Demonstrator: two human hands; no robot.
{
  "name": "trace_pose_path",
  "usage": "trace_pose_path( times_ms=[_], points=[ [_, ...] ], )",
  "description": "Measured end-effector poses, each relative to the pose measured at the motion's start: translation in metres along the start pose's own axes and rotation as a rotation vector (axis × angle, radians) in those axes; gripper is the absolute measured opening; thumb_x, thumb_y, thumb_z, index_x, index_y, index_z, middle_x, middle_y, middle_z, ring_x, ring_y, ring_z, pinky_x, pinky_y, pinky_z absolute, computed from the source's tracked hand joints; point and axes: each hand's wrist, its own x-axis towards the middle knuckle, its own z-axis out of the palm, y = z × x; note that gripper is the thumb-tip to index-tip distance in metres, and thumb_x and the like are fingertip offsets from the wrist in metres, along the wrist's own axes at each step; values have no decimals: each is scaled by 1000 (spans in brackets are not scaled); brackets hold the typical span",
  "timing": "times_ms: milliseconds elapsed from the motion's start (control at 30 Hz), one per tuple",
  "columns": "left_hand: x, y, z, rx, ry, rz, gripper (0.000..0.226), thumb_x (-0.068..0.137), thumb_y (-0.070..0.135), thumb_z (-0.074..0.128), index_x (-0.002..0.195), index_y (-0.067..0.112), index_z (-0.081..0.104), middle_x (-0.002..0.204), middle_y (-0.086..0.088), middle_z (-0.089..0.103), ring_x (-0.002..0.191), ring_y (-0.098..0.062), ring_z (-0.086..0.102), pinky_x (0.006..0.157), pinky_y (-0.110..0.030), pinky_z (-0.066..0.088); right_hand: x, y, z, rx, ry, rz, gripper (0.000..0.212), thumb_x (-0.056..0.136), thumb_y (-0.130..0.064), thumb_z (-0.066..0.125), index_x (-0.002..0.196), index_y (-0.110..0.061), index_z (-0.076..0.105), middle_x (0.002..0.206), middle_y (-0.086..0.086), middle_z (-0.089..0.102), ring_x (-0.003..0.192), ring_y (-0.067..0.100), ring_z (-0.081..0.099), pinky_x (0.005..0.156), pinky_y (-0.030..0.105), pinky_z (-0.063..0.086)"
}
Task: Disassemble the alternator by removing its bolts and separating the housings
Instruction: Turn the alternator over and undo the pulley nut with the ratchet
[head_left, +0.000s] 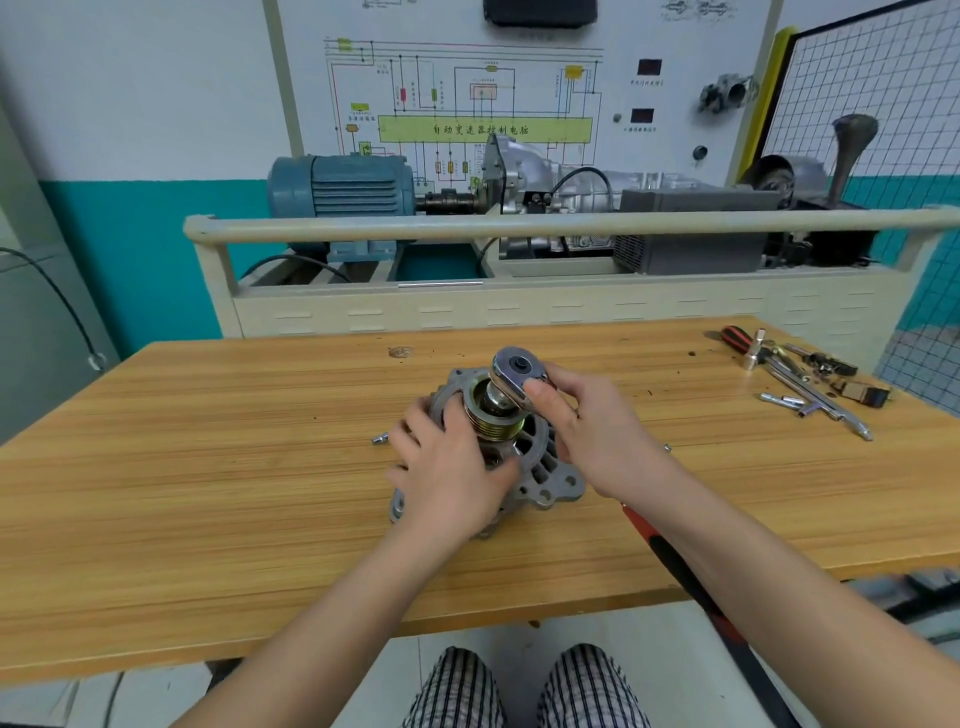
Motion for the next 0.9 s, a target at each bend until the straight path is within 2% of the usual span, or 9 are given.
trace_pose_path(
  times_ms=[133, 200, 300, 400, 500, 667, 733, 800, 900],
  points=[
    [17, -15, -20, 13, 22, 91, 97, 66, 66, 72, 139, 21, 28, 126, -7, 29, 122, -26, 27, 96, -39, 26, 0, -3, -1, 24, -37, 49, 36, 102, -32, 40, 134, -21, 53, 40, -31, 44, 38, -19, 42, 35, 4, 31],
    [30, -18, -27, -68, -55, 148, 110, 60, 60, 80, 146, 20, 24, 136, -8, 27, 130, -26, 26, 105, -39, 28, 0, -7, 4, 5, -72, 58, 37, 102, -34, 41, 137, -23, 47, 43, -24, 46, 35, -16, 42, 33, 6, 31],
    [37, -20, -29, -228, -185, 263, 101, 64, 42, 85, 146, 17, 32, 142, -6, 37, 132, -23, 39, 110, -39, 36, 3, -6, 7, 89, -91, 116, 29, 102, -36, 39, 129, -27, 46, 43, -11, 42, 28, 5, 34, 30, 15, 26],
    [32, -22, -20, -195, -189, 304, 104, 63, 56, 78, 148, 19, 30, 149, -3, 33, 138, -22, 31, 112, -43, 33, -1, -4, 9, 45, -81, 61, 29, 103, -37, 36, 130, -30, 44, 54, -13, 43, 29, 4, 35, 30, 15, 26],
    [26, -14, -14, -164, -57, 264, 106, 52, 77, 59, 142, 25, 39, 142, 3, 44, 133, -20, 37, 107, -44, 37, -6, -2, 12, 84, -95, 10, 28, 104, -32, 35, 130, -26, 43, 41, -17, 46, 28, 1, 39, 30, 10, 26],
    [29, 2, -7, -65, 102, 159, 86, 57, 79, 55, 126, 27, 51, 126, 3, 58, 118, -23, 52, 99, -47, 41, 3, 2, -8, -27, -214, -7, 24, 104, -33, 34, 124, -31, 45, 39, -12, 44, 29, 4, 33, 31, 13, 24],
    [30, 1, -5, -38, 103, 182, 83, 58, 78, 54, 126, 31, 51, 128, 4, 57, 117, -23, 53, 99, -46, 41, 10, 2, -8, -155, -183, 25, 30, 102, -44, 30, 116, -28, 50, 54, -12, 54, 44, 3, 48, 42, 18, 36],
    [30, 0, -5, -45, 102, 180, 85, 55, 77, 50, 127, 31, 50, 128, 1, 56, 114, -26, 54, 97, -44, 42, 15, 0, 1, -302, -60, 71, 44, 99, -55, 23, 110, -24, 52, 78, -10, 61, 75, 13, 58, 66, 31, 45],
    [27, 0, -5, -37, 122, 180, 90, 53, 74, 35, 128, 25, 48, 127, -5, 56, 111, -32, 54, 93, -43, 42, 18, -3, 24, -481, 166, 71, 45, 99, -55, 18, 108, -19, 44, 80, 0, 61, 76, 25, 58, 70, 39, 47]
  ],
)
